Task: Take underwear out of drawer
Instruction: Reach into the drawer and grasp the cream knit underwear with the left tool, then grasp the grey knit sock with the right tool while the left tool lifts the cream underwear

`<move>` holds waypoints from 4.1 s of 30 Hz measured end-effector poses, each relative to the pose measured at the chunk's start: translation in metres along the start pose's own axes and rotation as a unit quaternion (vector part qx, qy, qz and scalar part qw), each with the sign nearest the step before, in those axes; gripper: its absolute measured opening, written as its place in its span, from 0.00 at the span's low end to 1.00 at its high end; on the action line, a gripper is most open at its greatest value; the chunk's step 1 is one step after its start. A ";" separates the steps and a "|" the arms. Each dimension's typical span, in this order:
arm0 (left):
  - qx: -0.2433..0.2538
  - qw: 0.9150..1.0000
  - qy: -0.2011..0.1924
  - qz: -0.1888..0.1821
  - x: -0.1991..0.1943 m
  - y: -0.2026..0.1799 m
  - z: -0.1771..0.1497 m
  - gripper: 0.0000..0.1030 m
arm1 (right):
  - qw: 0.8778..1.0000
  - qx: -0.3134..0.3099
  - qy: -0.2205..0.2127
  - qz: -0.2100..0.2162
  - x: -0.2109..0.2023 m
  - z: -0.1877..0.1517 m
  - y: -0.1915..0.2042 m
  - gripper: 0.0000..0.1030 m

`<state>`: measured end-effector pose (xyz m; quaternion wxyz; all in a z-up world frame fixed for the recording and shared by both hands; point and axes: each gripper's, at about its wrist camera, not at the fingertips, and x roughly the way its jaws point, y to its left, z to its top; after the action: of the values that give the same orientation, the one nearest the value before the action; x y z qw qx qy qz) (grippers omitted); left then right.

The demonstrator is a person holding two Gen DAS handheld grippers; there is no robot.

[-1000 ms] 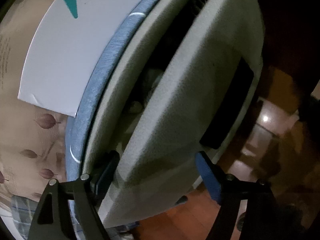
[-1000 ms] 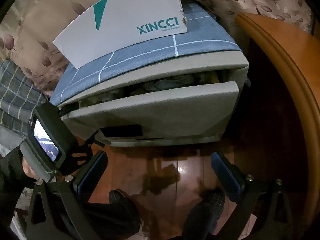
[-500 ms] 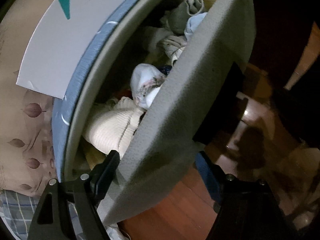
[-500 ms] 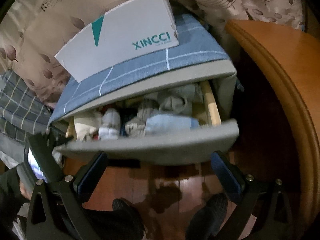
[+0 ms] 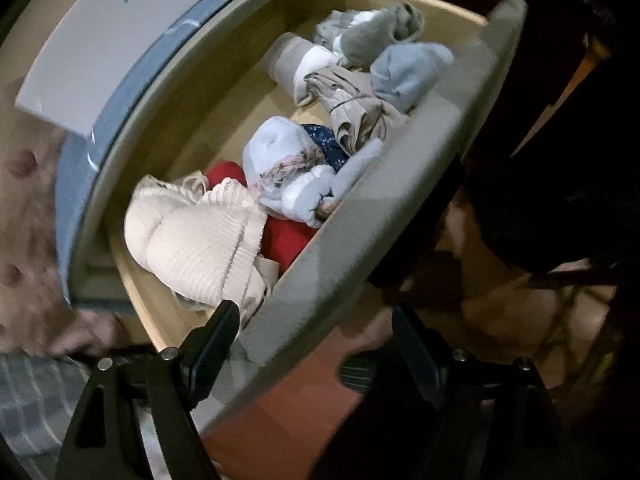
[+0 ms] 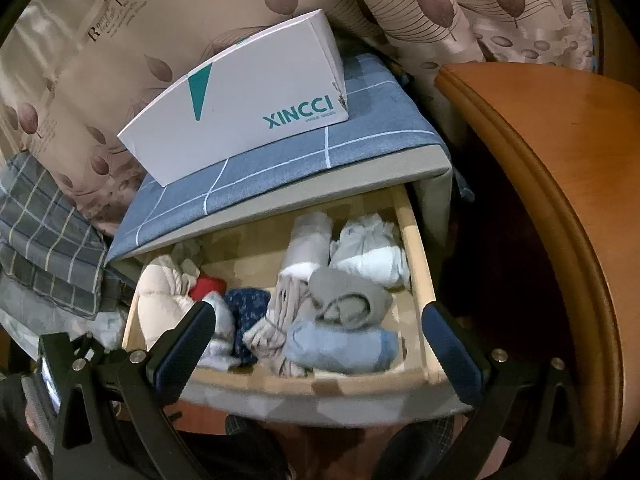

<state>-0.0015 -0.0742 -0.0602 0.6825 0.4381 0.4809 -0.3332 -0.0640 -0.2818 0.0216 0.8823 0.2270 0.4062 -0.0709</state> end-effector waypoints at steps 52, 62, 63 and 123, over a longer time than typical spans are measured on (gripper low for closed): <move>-0.524 0.842 0.000 -0.128 0.024 0.144 -0.017 0.77 | 0.997 -0.027 0.064 -0.014 0.026 -0.004 0.010 0.99; -0.492 0.866 0.000 -0.089 0.034 0.134 -0.008 0.62 | 0.992 -0.061 0.097 -0.047 0.038 -0.003 0.023 0.98; -0.486 0.870 0.001 -0.082 0.034 0.133 -0.008 0.61 | 0.991 -0.076 0.099 -0.052 0.039 -0.001 0.026 0.97; -0.421 0.903 -0.079 -0.036 -0.057 0.139 -0.017 0.49 | 0.963 -0.039 0.257 -0.075 0.125 -0.010 0.004 0.30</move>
<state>0.0964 -0.0018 0.0299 0.8267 0.0646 0.5361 -0.1581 0.0127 -0.2659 -0.0762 0.7483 0.1716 0.6379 -0.0605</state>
